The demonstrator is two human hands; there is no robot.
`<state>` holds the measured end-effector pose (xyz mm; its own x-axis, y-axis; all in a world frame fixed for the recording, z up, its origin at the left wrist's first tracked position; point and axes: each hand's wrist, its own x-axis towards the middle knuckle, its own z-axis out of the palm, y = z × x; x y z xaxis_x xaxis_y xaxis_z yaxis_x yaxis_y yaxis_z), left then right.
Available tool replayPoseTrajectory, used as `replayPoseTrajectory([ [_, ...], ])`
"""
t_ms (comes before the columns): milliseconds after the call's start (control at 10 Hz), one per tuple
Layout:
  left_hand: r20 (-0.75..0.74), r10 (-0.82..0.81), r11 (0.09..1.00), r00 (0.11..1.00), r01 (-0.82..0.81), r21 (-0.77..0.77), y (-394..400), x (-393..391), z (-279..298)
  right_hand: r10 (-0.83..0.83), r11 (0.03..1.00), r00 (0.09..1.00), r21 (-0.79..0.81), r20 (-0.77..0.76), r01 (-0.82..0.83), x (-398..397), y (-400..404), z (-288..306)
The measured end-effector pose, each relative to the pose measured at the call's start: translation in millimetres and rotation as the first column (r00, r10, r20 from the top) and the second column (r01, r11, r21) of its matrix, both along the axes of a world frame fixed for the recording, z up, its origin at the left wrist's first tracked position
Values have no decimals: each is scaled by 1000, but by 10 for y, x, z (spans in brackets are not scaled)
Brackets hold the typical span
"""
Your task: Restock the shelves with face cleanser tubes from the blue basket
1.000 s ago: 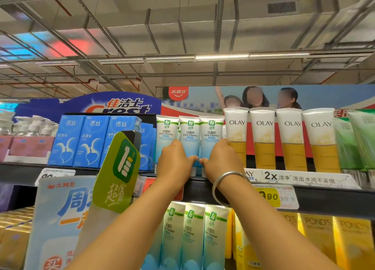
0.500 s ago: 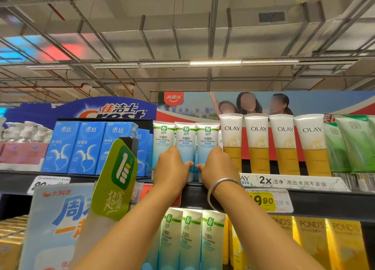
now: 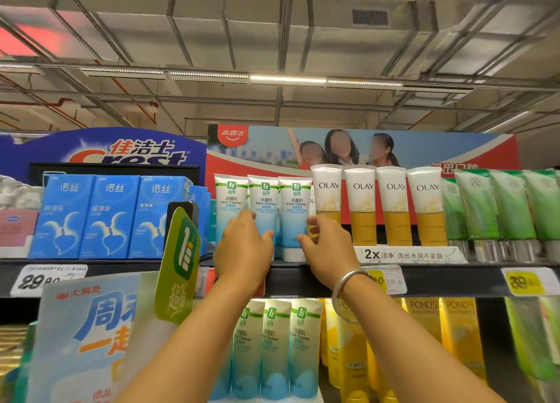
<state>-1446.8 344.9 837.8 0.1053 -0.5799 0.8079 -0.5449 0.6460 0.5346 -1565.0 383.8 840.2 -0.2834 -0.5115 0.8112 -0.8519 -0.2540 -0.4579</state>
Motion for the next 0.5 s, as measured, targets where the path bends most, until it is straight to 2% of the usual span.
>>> replayPoseTrajectory([
  [100, -44, -140, 990, 989, 140, -4, 119, 73, -55, 45, 999, 996, -31, 75, -42, -44, 155, -78],
  [200, -88, -358, 932, 929, 361, 20, 260, 171, -136, 128, 991, 974, -1, 188, -130, -103, 377, -142],
  [300, -183, -591, 795, 785, 606, 35, 453, 333, -92, 211, 976, 935, -8, 286, -218, -165, 688, -106],
  [400, -216, -721, 660, 658, 748, 74, 640, 531, -106, 255, 956, 919, 63, 302, -286, -207, 1086, -121],
  [500, -254, -739, 639, 624, 769, 33, 799, 831, -251, 302, 945, 899, 21, 319, -325, -307, 1600, -260],
])
